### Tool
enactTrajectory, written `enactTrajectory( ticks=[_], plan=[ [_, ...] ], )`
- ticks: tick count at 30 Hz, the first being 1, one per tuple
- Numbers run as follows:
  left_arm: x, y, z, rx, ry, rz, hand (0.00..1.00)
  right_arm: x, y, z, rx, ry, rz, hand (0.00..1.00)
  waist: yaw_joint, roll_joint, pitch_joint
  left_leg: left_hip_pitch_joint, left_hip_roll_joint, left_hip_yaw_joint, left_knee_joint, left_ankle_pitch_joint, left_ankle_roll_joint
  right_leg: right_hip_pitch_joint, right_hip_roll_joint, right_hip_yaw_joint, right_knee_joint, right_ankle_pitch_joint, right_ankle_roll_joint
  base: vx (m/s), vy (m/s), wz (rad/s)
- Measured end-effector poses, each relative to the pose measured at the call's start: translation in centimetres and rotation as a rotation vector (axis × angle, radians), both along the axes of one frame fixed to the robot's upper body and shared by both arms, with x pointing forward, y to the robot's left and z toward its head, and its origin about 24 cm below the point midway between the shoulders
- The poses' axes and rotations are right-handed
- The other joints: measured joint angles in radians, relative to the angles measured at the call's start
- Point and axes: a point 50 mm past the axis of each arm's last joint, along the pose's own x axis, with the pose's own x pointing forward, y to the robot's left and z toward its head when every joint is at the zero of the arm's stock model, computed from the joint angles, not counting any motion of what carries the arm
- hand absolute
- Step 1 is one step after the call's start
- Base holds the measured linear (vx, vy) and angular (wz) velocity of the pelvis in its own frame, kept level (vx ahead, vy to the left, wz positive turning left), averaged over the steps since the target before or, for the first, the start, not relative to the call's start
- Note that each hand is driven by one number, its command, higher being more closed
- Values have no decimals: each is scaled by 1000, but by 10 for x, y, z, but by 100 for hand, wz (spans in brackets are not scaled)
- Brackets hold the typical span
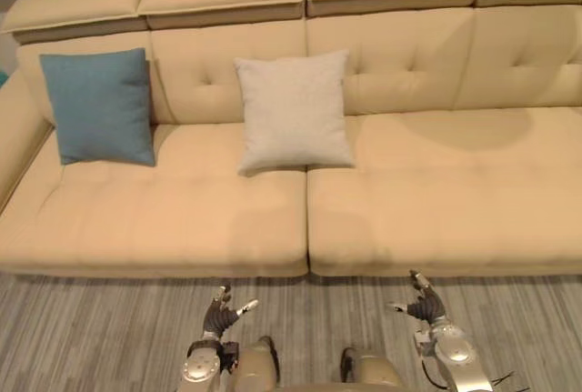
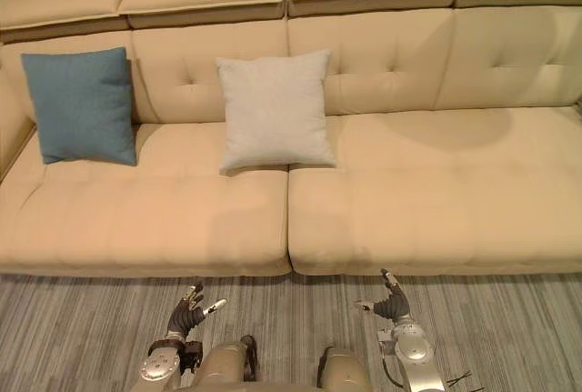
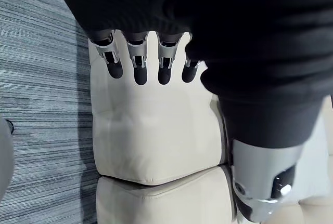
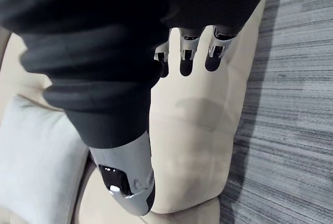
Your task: Pick up cushions and gather them together orderly.
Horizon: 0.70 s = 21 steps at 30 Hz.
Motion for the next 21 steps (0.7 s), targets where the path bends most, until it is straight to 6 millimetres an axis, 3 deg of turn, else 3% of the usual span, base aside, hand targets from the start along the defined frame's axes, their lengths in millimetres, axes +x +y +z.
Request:
enactTrajectory(
  ticks=[2,6,10,12,13,14,15,16,18,19,21],
  plan=[
    [-1,1,-1,2,9,0,0,-6,0,-6,8,33,-13,0,-4,-11,-17,26,-8,30,-81,22,5,7,-1,36,-91,59,26,-140,136,-41],
    [-10,2,-7,4,51,2,0,-13,-7,-8,10,40,-68,0,-32,-4,-26,53,-22,92,-106,28,15,21,3,112,-182,132,54,-48,141,-57],
    [-4,7,-4,13,29,16,0,-6,-8,-4,25,6,-99,0,-35,3,-24,58,-10,219,-55,-21,45,-21,50,309,-277,246,83,-29,122,-144],
    [0,12,1,26,5,19,0,-5,-8,-3,21,4,-103,0,-52,4,-20,56,21,299,-23,-52,50,-49,65,330,-314,302,87,-66,68,-183],
    [6,15,8,37,-33,23,0,-2,-6,-3,24,-2,-98,0,-62,-1,-10,68,52,401,-6,-70,56,-76,63,207,-338,328,28,-77,17,-189],
    [9,17,10,40,-48,26,0,0,-7,-1,21,-7,-97,0,-66,1,2,79,60,432,0,-76,55,-83,54,153,-336,323,-5,-57,12,-178],
    [14,20,15,51,-69,28,0,2,-10,0,12,-12,-97,0,-77,11,16,104,79,494,2,-84,53,-91,13,-4,-316,290,-47,7,28,-204],
    [19,21,20,50,-99,40,0,3,-11,1,10,-15,-99,0,-82,22,21,154,112,609,-1,-97,34,-99,-53,-278,-283,248,-110,40,23,-213],
    [23,23,26,53,-130,45,0,4,-11,2,16,-19,-105,0,-79,28,21,212,137,727,-6,-110,11,-89,-109,-511,-244,219,-151,122,-71,-243],
    [26,25,30,54,-149,44,0,7,-11,3,18,-28,-104,0,-78,26,20,266,131,795,-22,-110,-10,-77,-131,-624,-224,233,-139,144,-157,-260],
    [31,24,32,55,-157,33,0,10,-12,5,18,-38,-108,0,-84,28,18,307,121,814,-44,-108,-24,-92,-118,-614,-208,276,-108,171,-204,-226]
  ],
)
